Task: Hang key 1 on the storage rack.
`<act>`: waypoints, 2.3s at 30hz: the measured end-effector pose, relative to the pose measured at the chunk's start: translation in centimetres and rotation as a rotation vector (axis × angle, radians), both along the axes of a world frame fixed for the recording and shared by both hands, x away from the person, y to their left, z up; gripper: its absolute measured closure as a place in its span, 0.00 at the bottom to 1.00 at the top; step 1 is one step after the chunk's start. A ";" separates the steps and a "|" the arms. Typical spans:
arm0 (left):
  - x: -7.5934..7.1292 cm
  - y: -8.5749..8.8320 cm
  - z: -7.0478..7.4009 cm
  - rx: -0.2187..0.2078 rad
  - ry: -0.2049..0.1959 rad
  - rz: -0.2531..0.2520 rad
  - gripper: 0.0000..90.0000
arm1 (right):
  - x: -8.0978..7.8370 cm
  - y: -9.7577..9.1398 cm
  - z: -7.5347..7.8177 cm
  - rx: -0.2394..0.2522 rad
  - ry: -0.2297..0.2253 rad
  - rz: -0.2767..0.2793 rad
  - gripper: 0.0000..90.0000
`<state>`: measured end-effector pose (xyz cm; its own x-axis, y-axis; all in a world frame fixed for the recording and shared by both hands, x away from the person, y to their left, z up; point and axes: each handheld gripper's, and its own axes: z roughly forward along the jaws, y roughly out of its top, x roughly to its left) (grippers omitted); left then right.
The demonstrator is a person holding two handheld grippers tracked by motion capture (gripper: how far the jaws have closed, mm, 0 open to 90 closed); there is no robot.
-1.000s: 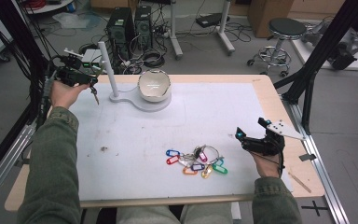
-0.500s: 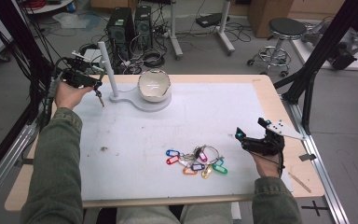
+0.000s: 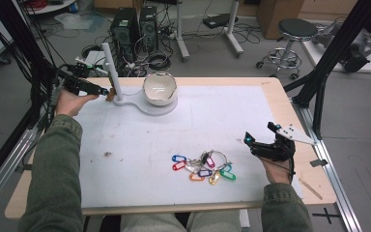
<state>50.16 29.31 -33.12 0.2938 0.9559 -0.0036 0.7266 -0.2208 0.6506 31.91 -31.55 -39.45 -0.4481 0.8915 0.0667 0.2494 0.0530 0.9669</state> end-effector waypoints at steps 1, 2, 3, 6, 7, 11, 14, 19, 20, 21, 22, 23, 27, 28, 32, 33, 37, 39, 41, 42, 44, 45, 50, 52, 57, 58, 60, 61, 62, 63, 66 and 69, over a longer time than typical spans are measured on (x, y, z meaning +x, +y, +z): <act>0.0 0.0 0.0 0.000 0.000 0.000 0.16 | 0.0 0.0 0.0 0.000 0.000 0.000 0.01; -0.1 0.0 0.1 -0.002 -0.004 0.003 0.16 | 0.0 0.0 0.0 -0.002 -0.002 0.000 0.01; -0.2 0.0 0.3 -0.010 -0.018 0.006 0.14 | 0.0 0.0 0.0 0.000 0.000 -0.001 0.01; -0.4 0.1 0.6 -0.013 -0.033 0.007 0.13 | 0.0 0.0 0.0 0.000 0.000 -0.001 0.01; -0.4 0.1 0.6 -0.013 -0.033 0.007 0.12 | 0.0 0.0 0.0 0.000 0.000 -0.001 0.01; -0.7 0.1 0.9 -0.009 -0.032 0.006 0.06 | 0.0 0.0 0.0 0.003 0.001 -0.001 0.01; -1.1 0.4 1.4 -0.013 -0.036 0.012 0.02 | 0.0 -0.1 0.0 0.003 -0.005 -0.001 0.01; -2.2 0.2 2.5 0.004 -0.068 0.014 0.02 | 0.0 -0.1 0.0 0.003 -0.006 -0.002 0.01; -2.4 0.1 2.7 0.005 -0.069 0.010 0.02 | 0.0 -0.1 0.0 0.004 -0.005 -0.002 0.01; -2.4 0.1 2.7 0.005 -0.069 0.010 0.02 | 0.0 -0.1 0.1 0.001 -0.007 0.000 0.01; -2.9 -0.2 3.0 0.008 -0.075 0.011 0.02 | 0.0 -0.1 0.1 0.003 -0.006 -0.002 0.01; -3.2 -0.3 3.1 0.003 -0.081 0.007 0.02 | -0.1 -0.1 0.1 0.004 -0.005 -0.001 0.01; -4.4 -0.4 3.3 0.000 -0.087 0.015 0.02 | -0.1 -0.1 0.1 0.006 -0.005 -0.002 0.01; -4.4 -0.4 3.3 0.000 -0.087 0.015 0.02 | -0.1 -0.1 0.1 0.006 -0.005 -0.002 0.01; -5.6 -0.3 3.6 -0.012 -0.107 0.020 0.02 | -0.1 -0.1 0.1 0.005 -0.006 -0.001 0.01; -5.6 -0.3 3.6 -0.012 -0.107 0.020 0.02 | 0.0 -0.1 0.1 0.005 -0.007 -0.001 0.01; -6.4 -0.3 3.8 -0.026 -0.114 0.016 0.02 | 0.0 -0.1 0.1 0.004 -0.008 -0.002 0.01; -6.8 -0.3 3.7 -0.031 -0.120 0.016 0.02 | 0.0 0.0 0.1 0.004 -0.008 -0.002 0.01; -7.1 -0.4 3.4 -0.038 -0.122 0.014 0.02 | 0.0 0.0 0.1 0.003 -0.009 -0.001 0.01; -7.1 -0.4 3.4 -0.038 -0.122 0.014 0.02 | 0.0 0.0 0.1 0.004 -0.007 -0.001 0.01; -7.4 -0.5 3.2 -0.041 -0.124 0.010 0.02 | 0.0 0.0 0.1 0.004 -0.009 -0.001 0.01; -7.5 -0.5 3.2 -0.042 -0.127 0.009 0.02 | -0.1 0.0 0.1 0.005 -0.007 -0.002 0.01; -8.2 -0.6 3.1 -0.045 -0.148 0.013 0.02 | -0.1 0.0 0.1 0.005 -0.009 -0.002 0.01; -8.5 -0.7 3.0 -0.043 -0.152 0.012 0.02 | -0.1 0.0 0.1 0.005 -0.007 -0.002 0.01; -9.3 -0.6 2.9 -0.056 -0.166 0.012 0.02 | -0.1 0.0 0.1 0.005 -0.008 -0.003 0.01; -9.7 -0.6 2.7 -0.062 -0.175 0.014 0.02 | -0.1 -0.1 0.1 0.005 -0.009 -0.002 0.01; -10.0 -0.4 2.4 -0.074 -0.178 0.017 0.02 | 0.0 -0.1 0.1 0.003 -0.005 -0.001 0.01; -10.0 -0.4 2.4 -0.074 -0.178 0.017 0.02 | 0.0 0.0 0.1 0.003 -0.004 0.000 0.01; -10.4 -0.4 2.0 -0.089 -0.179 0.022 0.02 | 0.0 0.0 0.1 0.003 -0.005 0.000 0.01; -10.5 -0.4 1.7 -0.094 -0.178 0.022 0.02 | 0.0 0.0 0.1 0.002 -0.004 0.001 0.01; -10.8 -0.3 1.2 -0.100 -0.178 0.026 0.02 | -0.1 0.0 0.1 -0.002 -0.006 0.003 0.01; -11.3 0.0 0.4 -0.103 -0.178 0.037 0.02 | -0.1 0.1 0.0 -0.003 -0.002 0.005 0.01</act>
<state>38.84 29.30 -32.76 0.2636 0.9632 -0.0534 0.6041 -0.1217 0.7875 31.82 -31.42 -39.42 -0.4523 0.8896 0.0635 0.2473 0.0567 0.9673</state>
